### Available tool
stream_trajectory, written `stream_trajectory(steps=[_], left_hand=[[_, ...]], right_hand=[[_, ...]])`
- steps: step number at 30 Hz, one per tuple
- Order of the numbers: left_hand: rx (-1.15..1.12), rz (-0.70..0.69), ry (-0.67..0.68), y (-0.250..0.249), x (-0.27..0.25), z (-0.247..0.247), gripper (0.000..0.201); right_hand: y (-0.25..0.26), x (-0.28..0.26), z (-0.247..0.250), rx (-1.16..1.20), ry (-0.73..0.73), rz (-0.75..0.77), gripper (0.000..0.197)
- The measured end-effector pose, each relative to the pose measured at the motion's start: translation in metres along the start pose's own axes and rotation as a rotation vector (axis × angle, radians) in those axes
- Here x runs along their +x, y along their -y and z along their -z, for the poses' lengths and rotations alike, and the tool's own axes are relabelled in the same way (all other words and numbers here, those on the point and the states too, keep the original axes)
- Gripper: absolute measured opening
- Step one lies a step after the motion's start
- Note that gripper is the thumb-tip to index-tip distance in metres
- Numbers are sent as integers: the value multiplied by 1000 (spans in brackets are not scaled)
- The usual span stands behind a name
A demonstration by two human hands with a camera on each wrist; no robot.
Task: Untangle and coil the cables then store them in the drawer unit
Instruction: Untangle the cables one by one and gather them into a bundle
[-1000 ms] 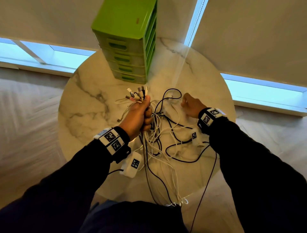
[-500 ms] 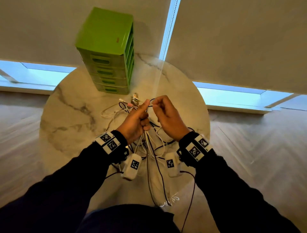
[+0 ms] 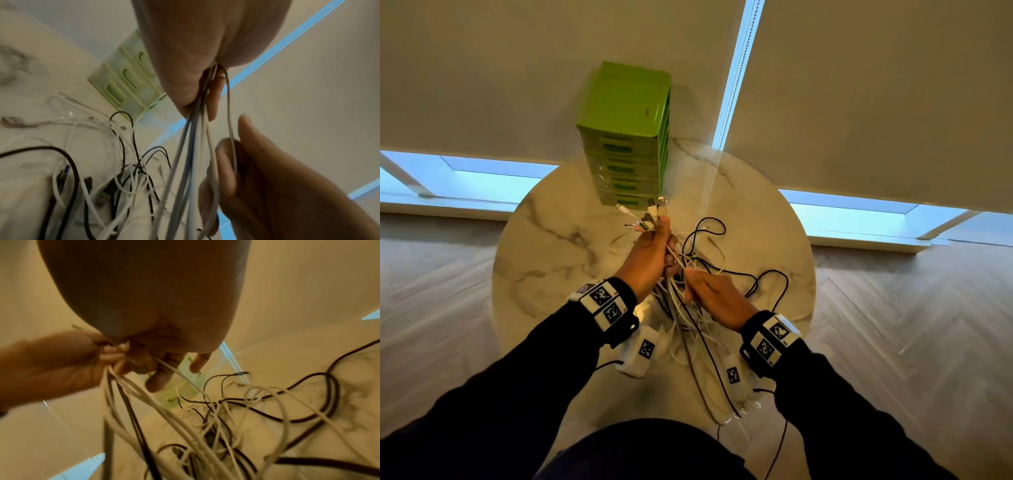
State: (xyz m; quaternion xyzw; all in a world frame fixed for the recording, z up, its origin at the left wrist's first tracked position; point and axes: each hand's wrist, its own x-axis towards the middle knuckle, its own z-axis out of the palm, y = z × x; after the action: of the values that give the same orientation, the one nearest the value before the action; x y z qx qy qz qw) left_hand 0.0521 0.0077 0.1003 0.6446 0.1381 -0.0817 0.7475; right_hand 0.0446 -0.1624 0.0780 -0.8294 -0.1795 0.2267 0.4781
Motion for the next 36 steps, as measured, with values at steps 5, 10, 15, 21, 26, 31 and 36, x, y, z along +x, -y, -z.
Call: stream_trajectory(steps=[5, 10, 15, 21, 26, 31, 36], left_hand=[[-89, -84, 4, -18, -10, 14, 55], [-256, -177, -40, -55, -10, 43, 47], [-163, -230, -67, -70, -8, 77, 45], [-77, -165, -13, -51, -20, 61, 34], [-112, -46, 81, -34, -26, 20, 32], [-315, 52, 79, -44, -20, 2, 35], [-345, 87, 69, -50, -23, -12, 31]], right_hand=[[-17, 1, -12, -88, 123, -169, 76], [-36, -12, -8, -454, 216, -242, 63], [-57, -16, 0, -238, -12, -203, 74], [8, 8, 19, 120, -379, -71, 52], [65, 16, 18, -28, -399, 159, 42], [76, 8, 11, -178, -288, 215, 32], [71, -9, 10, -195, -202, 207, 33]])
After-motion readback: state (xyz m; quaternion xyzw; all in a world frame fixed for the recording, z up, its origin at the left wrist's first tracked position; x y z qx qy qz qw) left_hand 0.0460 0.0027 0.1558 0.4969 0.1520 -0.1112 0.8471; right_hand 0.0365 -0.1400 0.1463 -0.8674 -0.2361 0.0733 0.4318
